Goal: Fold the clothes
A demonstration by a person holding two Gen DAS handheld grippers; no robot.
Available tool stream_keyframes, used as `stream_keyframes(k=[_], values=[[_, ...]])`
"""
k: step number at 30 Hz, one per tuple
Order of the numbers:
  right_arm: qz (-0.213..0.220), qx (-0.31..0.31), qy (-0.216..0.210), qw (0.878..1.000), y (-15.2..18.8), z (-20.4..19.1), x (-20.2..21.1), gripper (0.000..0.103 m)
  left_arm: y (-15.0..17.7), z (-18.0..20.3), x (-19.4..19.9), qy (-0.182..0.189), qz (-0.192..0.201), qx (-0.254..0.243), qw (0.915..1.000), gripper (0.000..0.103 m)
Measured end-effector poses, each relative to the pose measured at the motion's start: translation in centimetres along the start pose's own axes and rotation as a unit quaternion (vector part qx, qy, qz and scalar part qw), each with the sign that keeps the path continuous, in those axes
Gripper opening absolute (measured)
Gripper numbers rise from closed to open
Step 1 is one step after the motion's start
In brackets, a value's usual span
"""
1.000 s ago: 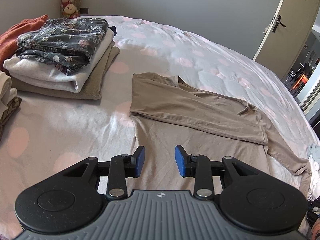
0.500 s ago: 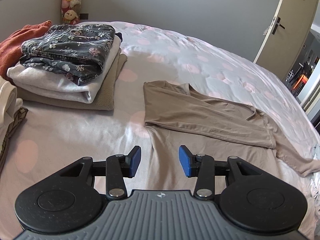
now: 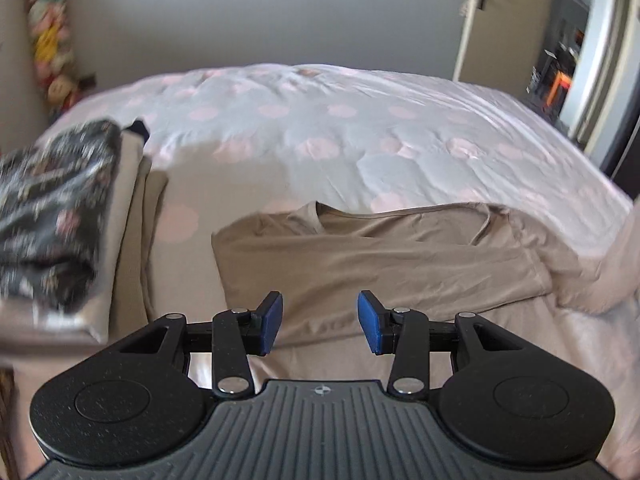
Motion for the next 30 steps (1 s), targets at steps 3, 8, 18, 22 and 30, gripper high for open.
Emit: stream_keyframes(k=[3,8,18,22,30], values=[[0.002,0.035,-0.027,0.999,0.2,-5.9,-0.6,0.003,0.9,-1.0,-1.9,-0.023,-0.007,-0.019,0.9995,0.04],[-0.001,0.098,-0.064,0.993,1.4,-15.3,-2.8,0.003,1.7,-4.2,-3.9,-0.023,-0.022,0.004,0.9995,0.039],[-0.105,0.19,-0.126,0.968,9.9,-29.7,-10.3,0.003,1.8,-8.7,-3.9,0.022,0.004,0.073,0.9971,0.04],[-0.152,0.215,-0.132,0.956,14.3,-32.5,-13.4,0.003,1.8,-10.1,-3.9,0.026,0.011,0.094,0.9951,0.04],[-0.199,0.211,-0.132,0.948,18.3,-32.5,-16.7,0.013,1.8,-11.0,-4.2,0.033,0.015,0.114,0.9928,0.04]])
Point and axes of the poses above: each gripper's, at about its wrist camera, not at the fingertips, and x roughly against the way its jaws point, z to its right, y to its underside, the point moved 1 cm from there along -x, roughly the way its jaws point, and after that the axes turned 3 degrees about -z, right-handed, at the moved point
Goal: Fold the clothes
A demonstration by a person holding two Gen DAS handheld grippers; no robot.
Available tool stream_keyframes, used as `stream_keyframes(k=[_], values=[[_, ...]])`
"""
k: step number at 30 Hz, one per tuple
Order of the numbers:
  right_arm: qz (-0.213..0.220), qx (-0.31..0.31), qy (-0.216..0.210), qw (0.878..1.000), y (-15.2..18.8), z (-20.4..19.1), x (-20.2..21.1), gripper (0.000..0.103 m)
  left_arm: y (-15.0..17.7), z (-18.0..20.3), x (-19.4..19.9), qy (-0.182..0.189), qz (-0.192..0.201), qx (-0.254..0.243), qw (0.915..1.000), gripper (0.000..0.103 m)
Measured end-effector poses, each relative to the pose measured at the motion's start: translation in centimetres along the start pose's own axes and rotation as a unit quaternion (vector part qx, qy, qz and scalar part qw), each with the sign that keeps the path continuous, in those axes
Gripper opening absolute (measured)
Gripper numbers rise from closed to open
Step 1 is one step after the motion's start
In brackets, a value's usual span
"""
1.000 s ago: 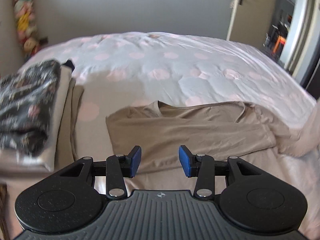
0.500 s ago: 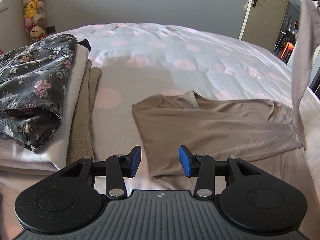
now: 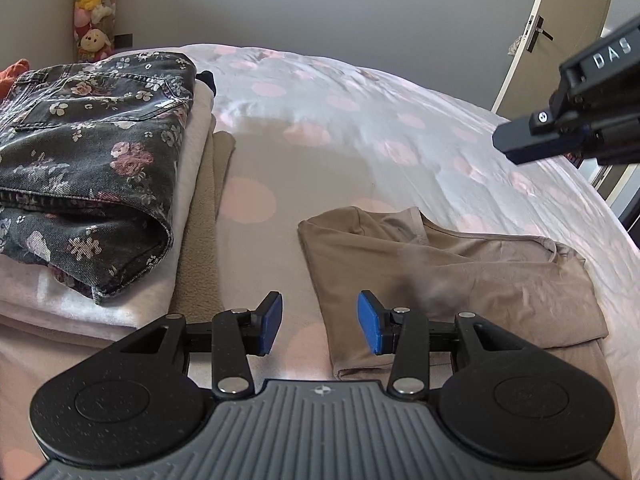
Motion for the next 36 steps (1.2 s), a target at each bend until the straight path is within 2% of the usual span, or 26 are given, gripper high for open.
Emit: stream_keyframes(k=[4,6,13,17,22,26,28,32,36], values=[[0.009,-0.014,0.007,1.0,1.1,2.7,1.2,0.021,0.0,0.0,-0.2,0.014,0.001,0.011,0.9998,0.04],[0.015,-0.022,0.016,1.0,2.1,4.9,2.0,0.022,0.0,0.0,-0.3,0.028,-0.001,0.024,0.9993,0.043],[0.031,-0.082,0.081,0.993,9.4,15.5,4.5,0.023,0.2,0.8,-1.6,0.056,-0.011,0.051,0.9971,0.045],[0.044,-0.129,0.115,0.984,13.9,20.4,4.7,0.026,0.8,2.2,-2.5,0.045,-0.008,0.025,0.9986,0.045],[0.103,-0.138,0.16,0.972,17.1,23.6,4.6,0.026,1.7,4.5,-3.1,0.037,-0.005,-0.021,0.9991,0.045],[0.134,-0.143,0.159,0.968,18.8,25.4,4.3,0.032,2.7,6.4,-4.2,0.013,-0.02,-0.08,0.9965,0.045],[0.133,-0.141,0.155,0.969,19.6,26.0,4.1,0.038,3.3,7.0,-4.8,0.007,-0.025,-0.103,0.9943,0.045],[0.11,-0.108,0.176,0.972,20.8,26.6,3.0,0.038,3.9,7.6,-5.6,-0.01,-0.027,-0.133,0.9908,0.045],[0.124,-0.129,0.158,0.971,20.0,28.2,1.8,0.037,4.1,7.5,-5.9,-0.018,-0.019,-0.141,0.9897,0.045]])
Point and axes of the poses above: each gripper's, at about its wrist camera, not at the fingertips, and x roughly against the way its jaws point, z to its right, y to its underside, the point moved 1 cm from there along -x, roughly the way its jaws point, and after that the axes turned 3 degrees about -z, right-handed, at the moved point
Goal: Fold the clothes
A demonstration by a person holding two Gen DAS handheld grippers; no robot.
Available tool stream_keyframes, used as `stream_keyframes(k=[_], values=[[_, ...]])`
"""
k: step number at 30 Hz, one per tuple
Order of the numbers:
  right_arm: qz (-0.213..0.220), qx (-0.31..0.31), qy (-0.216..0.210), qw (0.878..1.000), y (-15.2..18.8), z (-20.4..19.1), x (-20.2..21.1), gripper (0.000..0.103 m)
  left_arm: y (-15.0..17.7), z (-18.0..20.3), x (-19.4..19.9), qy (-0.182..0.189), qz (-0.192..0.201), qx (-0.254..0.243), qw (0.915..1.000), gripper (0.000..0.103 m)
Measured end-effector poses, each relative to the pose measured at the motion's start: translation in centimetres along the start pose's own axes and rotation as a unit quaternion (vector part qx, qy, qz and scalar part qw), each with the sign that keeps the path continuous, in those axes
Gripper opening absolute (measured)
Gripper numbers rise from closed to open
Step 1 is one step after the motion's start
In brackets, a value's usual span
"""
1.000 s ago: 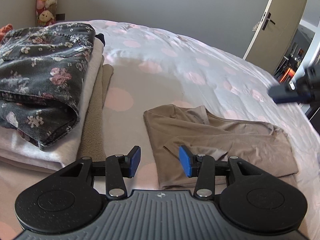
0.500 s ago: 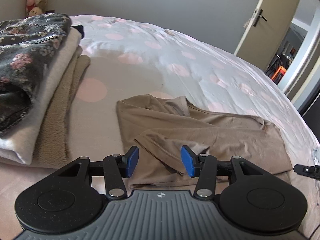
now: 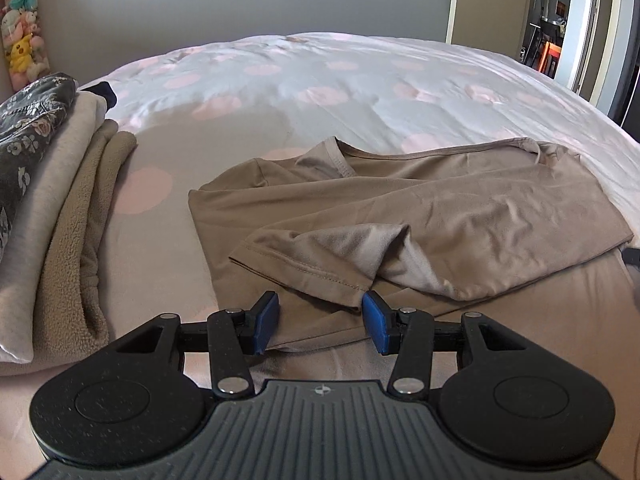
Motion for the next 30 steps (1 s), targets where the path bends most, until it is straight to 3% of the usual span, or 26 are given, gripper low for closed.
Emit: stream_keyframes(k=[3,5,9,17,21,25,28,30], values=[[0.012,-0.015,-0.006,1.0,-0.8,0.0,-0.7,0.034,0.1,-0.2,-0.2,-0.002,0.0,-0.002,1.0,0.045],[0.007,-0.016,0.02,1.0,-1.0,0.0,-1.0,0.009,0.1,-0.4,-0.3,-0.003,0.0,0.0,1.0,0.044],[-0.006,-0.052,0.017,0.998,-0.8,1.8,-1.2,0.008,-0.1,-1.0,0.0,-0.002,0.001,0.01,0.9999,0.034],[-0.012,-0.066,0.02,0.998,-0.8,1.9,-1.3,0.009,-0.3,-4.1,1.2,0.0,0.015,0.09,0.9958,0.034],[-0.012,-0.071,0.016,0.997,-0.8,2.0,-1.3,0.01,-0.5,-4.9,1.2,0.071,0.018,0.153,0.9855,0.036],[-0.011,-0.074,0.014,0.997,-0.9,2.1,-1.4,0.012,0.1,-4.5,-0.2,0.06,0.012,0.172,0.9832,0.037],[-0.011,-0.078,0.011,0.997,-0.9,2.2,-1.4,0.012,0.4,-4.4,-0.6,0.068,0.033,0.193,0.9783,0.037],[-0.012,-0.078,0.01,0.997,-0.9,2.2,-1.5,0.012,0.1,-3.8,-0.4,0.066,0.045,0.185,0.9795,0.036]])
Point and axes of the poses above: each gripper's, at about its wrist camera, not at the fingertips, and x roughly against the way its jaws point, z to its right, y to its underside, the point moved 1 cm from there along -x, roughly the way its jaws point, and after that the axes turned 3 degrees about -z, right-handed, at the moved point
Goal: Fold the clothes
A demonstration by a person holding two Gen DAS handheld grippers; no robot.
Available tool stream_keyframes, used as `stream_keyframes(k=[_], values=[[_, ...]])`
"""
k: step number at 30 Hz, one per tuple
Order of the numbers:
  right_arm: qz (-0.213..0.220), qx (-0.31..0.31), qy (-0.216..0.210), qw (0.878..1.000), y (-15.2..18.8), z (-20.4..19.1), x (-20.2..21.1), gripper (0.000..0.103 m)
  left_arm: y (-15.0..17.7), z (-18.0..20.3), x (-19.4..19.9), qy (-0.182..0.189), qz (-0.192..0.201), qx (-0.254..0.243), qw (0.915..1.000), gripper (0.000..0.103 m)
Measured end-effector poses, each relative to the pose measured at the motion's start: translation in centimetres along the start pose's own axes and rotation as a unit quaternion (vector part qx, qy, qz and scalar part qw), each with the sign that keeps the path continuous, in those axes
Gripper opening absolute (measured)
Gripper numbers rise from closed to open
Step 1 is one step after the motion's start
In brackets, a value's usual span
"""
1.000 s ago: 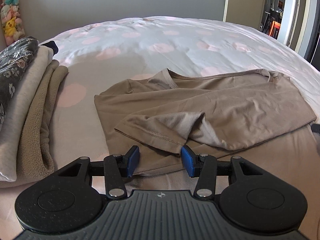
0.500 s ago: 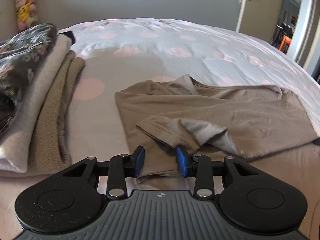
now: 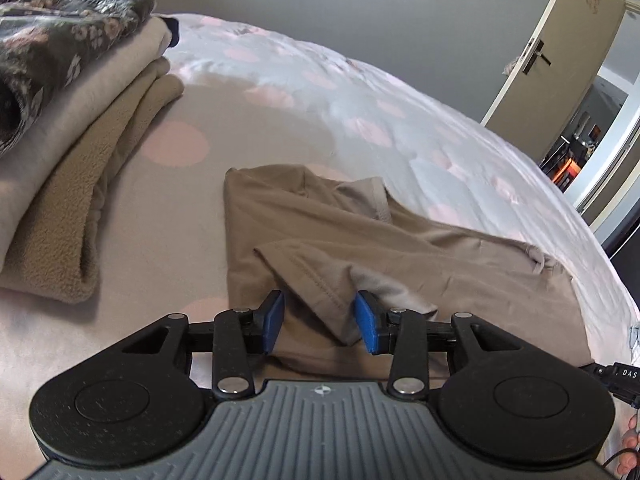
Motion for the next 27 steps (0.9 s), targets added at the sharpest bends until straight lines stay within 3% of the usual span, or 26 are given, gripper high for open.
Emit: stream_keyframes(k=[2,5,7,14,18,22,24,26,27], values=[[0.0,0.001,0.0,1.0,0.0,0.0,0.0,0.012,0.1,0.9,0.3,-0.002,0.01,-0.028,0.9995,0.026],[0.001,-0.001,-0.001,1.0,-0.1,0.1,-0.1,0.012,0.2,1.6,0.3,-0.005,0.009,-0.054,0.9985,0.002],[0.001,-0.003,-0.001,1.0,-0.1,0.1,-0.1,0.012,0.0,1.4,0.6,-0.002,0.009,-0.055,0.9985,0.0],[-0.001,-0.005,-0.003,1.0,-0.1,0.1,0.0,0.012,-2.1,-1.0,2.2,-0.022,0.017,-0.029,0.9992,0.0],[-0.001,-0.004,-0.002,1.0,0.0,0.1,0.0,0.012,-2.6,-2.1,1.7,-0.038,-0.013,-0.02,0.999,0.0],[-0.001,-0.004,-0.003,1.0,0.0,0.1,0.0,0.012,-2.4,-2.7,1.2,-0.089,-0.026,-0.028,0.9953,0.0],[-0.002,-0.007,-0.004,1.0,-0.1,0.2,0.0,0.012,-2.5,-2.9,1.6,-0.091,-0.021,-0.025,0.9953,0.001],[-0.005,-0.009,-0.004,1.0,-0.2,0.1,0.1,0.013,-2.7,-2.6,2.1,-0.078,-0.011,-0.022,0.9966,0.007],[-0.007,-0.01,-0.003,1.0,-0.3,0.1,0.1,0.014,-2.8,-2.4,2.3,-0.071,-0.005,-0.021,0.9973,0.018]])
Point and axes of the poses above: each gripper's, at about its wrist camera, not at the fingertips, and x roughly against the way its jaws point, z to its right, y to its underside, the point moved 1 cm from there along -x, roughly the way its jaws point, and after that the axes turned 3 degrees about -z, right-handed, at the moved point
